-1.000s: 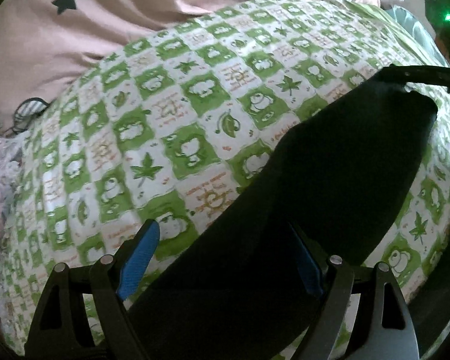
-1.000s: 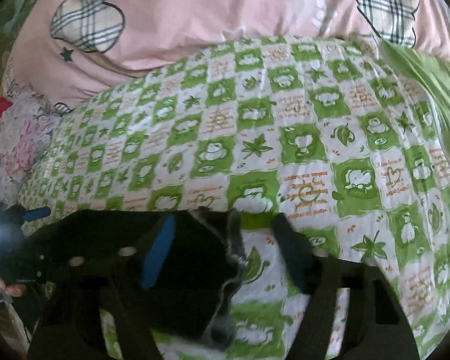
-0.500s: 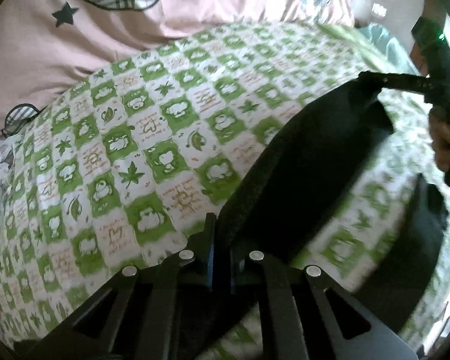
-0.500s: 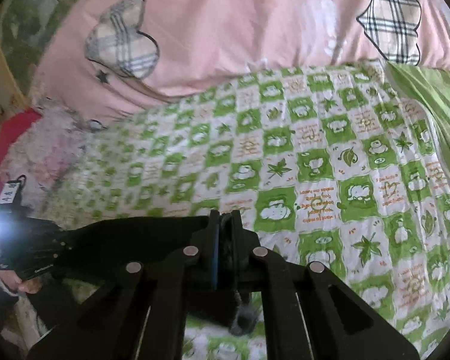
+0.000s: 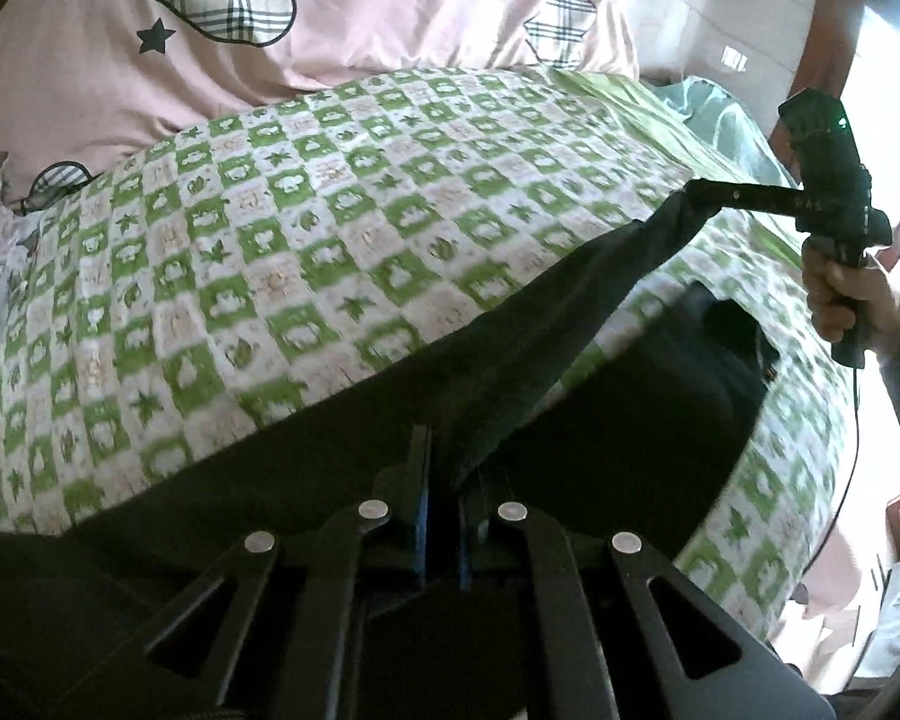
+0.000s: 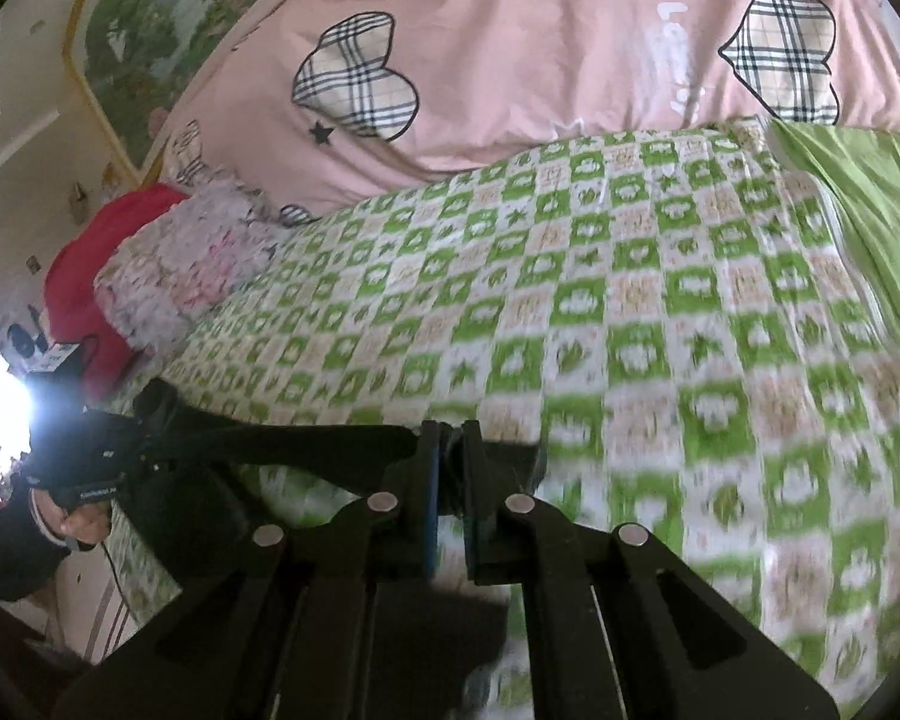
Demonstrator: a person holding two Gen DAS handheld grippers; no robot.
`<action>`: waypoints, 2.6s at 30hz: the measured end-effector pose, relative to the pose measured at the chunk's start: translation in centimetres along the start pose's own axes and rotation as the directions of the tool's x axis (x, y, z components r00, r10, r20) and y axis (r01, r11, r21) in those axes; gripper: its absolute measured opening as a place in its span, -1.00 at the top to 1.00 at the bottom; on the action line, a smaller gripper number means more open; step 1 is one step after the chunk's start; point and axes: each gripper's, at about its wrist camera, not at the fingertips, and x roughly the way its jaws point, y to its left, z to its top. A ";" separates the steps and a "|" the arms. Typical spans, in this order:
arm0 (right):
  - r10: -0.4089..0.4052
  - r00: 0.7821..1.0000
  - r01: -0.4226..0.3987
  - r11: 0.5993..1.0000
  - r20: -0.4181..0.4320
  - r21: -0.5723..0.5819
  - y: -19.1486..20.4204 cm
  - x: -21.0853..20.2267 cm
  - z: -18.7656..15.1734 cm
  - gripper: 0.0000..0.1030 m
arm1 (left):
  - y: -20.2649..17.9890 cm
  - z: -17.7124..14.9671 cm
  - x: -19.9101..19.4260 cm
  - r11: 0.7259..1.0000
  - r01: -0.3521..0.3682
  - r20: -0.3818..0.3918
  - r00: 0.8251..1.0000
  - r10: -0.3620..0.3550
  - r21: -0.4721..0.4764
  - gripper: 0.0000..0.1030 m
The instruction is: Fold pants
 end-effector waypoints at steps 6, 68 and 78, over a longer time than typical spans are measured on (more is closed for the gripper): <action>-0.004 0.999 0.003 1.000 -0.031 -0.023 0.8 -1.8 -3.1 0.87 | -1.6 -2.4 -0.8 1.000 0.021 -0.005 1.000 -0.021 0.011 0.91; 0.159 0.986 -0.161 0.986 -0.042 -0.046 17.7 2.8 -9.8 0.19 | 13.6 -13.1 -10.5 0.738 -0.174 -0.091 0.984 0.151 -0.652 -0.35; 0.268 0.949 -0.294 0.944 -0.169 -0.154 25.9 9.4 -9.5 -0.05 | 21.9 -11.2 -9.3 0.528 -0.353 -0.293 0.936 0.198 -0.772 -0.35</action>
